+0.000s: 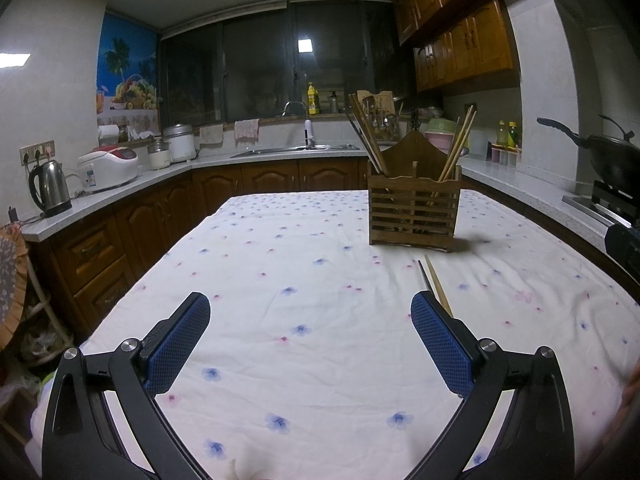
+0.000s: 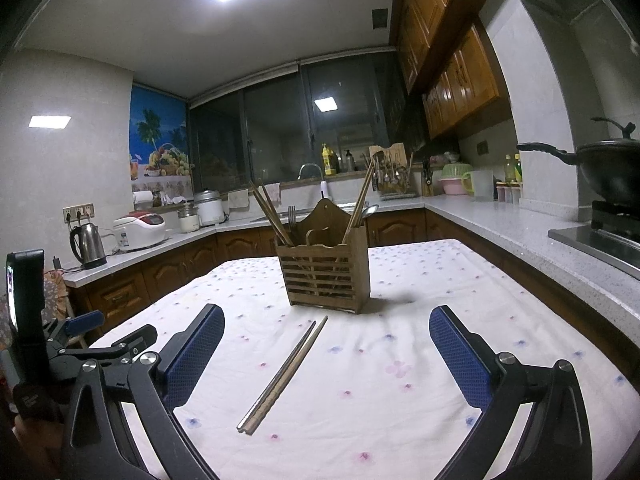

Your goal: Organize utensils

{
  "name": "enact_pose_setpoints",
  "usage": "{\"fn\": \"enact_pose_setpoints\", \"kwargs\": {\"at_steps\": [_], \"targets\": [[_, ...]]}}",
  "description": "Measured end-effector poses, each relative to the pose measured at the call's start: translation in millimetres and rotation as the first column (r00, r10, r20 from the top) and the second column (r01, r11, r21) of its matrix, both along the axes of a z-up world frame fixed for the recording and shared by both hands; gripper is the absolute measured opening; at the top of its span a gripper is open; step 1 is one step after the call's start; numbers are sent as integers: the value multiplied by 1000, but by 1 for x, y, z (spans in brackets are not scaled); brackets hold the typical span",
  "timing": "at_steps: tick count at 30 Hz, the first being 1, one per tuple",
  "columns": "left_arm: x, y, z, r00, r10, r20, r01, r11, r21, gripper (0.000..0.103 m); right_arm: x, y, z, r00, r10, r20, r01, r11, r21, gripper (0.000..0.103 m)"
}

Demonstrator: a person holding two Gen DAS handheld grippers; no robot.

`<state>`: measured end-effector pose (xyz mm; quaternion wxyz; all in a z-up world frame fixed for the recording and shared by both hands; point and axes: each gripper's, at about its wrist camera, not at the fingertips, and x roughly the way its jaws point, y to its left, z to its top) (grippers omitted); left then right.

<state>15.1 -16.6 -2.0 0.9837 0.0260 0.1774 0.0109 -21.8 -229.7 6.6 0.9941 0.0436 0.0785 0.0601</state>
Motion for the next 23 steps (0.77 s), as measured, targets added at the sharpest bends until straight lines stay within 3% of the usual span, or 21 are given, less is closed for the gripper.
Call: {"fn": "enact_pose_setpoints", "kwargs": {"at_steps": [23], "targets": [[5, 6, 2, 1000, -10, -30, 9, 1000, -15, 103, -2, 15, 2, 1000, -8, -24, 8, 1000, 6, 103]]}}
